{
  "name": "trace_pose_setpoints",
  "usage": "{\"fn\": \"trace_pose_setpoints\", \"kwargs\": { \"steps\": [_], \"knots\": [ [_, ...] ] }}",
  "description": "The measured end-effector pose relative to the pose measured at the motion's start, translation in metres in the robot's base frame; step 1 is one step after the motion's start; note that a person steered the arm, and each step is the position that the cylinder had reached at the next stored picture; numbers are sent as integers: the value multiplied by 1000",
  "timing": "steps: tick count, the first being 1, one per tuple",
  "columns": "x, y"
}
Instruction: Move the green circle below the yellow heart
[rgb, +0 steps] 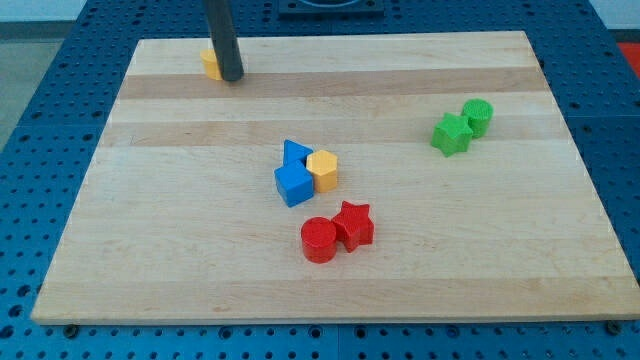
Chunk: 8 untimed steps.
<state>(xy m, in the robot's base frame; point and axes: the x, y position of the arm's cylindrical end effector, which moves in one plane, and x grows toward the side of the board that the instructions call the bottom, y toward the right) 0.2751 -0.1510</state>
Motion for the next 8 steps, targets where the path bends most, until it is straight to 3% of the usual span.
{"fn": "trace_pose_setpoints", "kwargs": {
  "steps": [4, 5, 8],
  "knots": [
    [-23, -42],
    [0, -2],
    [13, 236]
  ]
}}
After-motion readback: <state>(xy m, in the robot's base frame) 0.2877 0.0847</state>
